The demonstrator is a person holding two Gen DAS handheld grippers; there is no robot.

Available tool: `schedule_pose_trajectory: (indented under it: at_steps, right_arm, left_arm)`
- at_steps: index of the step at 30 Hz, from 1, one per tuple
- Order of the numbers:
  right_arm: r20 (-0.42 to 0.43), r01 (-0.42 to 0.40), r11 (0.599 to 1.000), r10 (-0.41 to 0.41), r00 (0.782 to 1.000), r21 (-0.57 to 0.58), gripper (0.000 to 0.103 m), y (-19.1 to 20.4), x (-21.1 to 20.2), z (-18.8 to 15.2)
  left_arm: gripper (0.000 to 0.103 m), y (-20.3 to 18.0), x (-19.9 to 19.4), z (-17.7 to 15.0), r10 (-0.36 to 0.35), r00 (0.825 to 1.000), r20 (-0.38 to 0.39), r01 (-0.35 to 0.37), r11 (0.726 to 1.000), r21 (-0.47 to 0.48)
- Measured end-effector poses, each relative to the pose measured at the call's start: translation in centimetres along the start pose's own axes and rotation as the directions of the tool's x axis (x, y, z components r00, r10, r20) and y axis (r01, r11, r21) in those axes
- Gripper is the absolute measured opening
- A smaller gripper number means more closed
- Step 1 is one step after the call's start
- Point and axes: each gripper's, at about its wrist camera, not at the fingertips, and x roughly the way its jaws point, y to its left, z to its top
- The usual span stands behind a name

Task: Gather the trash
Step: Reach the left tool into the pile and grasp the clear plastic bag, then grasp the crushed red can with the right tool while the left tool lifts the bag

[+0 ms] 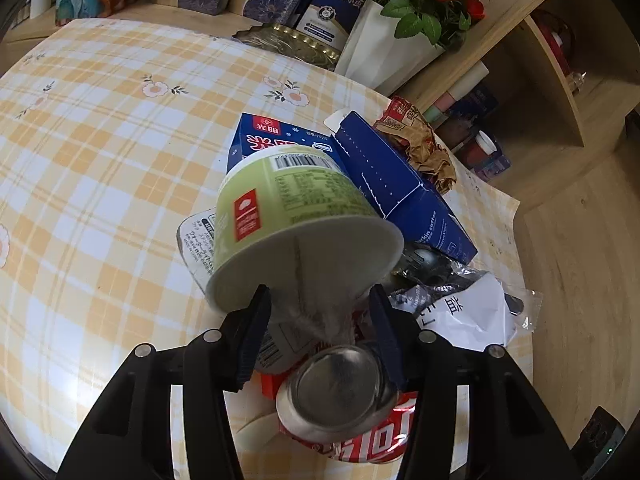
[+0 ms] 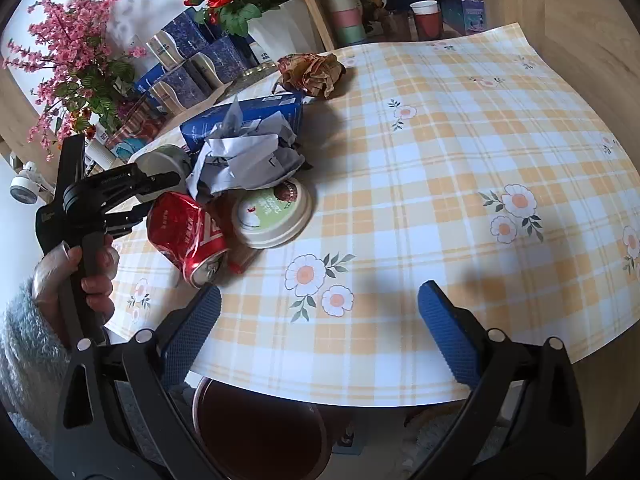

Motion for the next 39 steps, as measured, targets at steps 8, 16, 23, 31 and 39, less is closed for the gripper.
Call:
schedule_pose_trajectory:
  at_steps: [8,16,23,31,39]
  right_arm:
    - [0.004,0.039,0.998,-0.039,0.999,-0.057,0.097,0.5,0.5,-0.2]
    - [0.089,-0.047,0.993,0.057,0.994,-0.106,0.097,2.8,1.0,0.4]
    - [0.051,-0.097,0.953,0.116,0.992,-0.288,0.097,8.1,4.6,0.9]
    - [-0.05,-0.17,0.983,0.166,0.985,-0.072,0.068,9.9,10.8,1.8]
    - [0.011,-0.22,0.975,0.22,0.975,-0.034,0.045,10.3,8.4,0.6]
  left_arm:
    - [0.018,0.9,-1.2,-1.0,0.037,0.999,0.027,-0.037,0.999,0.009]
    - [0.018,1.4,-6.4,-4.3,0.038,0.998,0.058,-0.045,0.991,0.128]
    - [0.018,3.7,-9.8,-7.8,0.029,0.997,0.076,-0.038,0.991,0.127]
    - [0.018,5.1,-10.6,-10.0,0.028,0.998,0.059,-0.033,0.996,0.078]
    - [0.018,4.6,-12.0,-11.2,-0.003,0.997,0.074,-0.005,0.994,0.106]
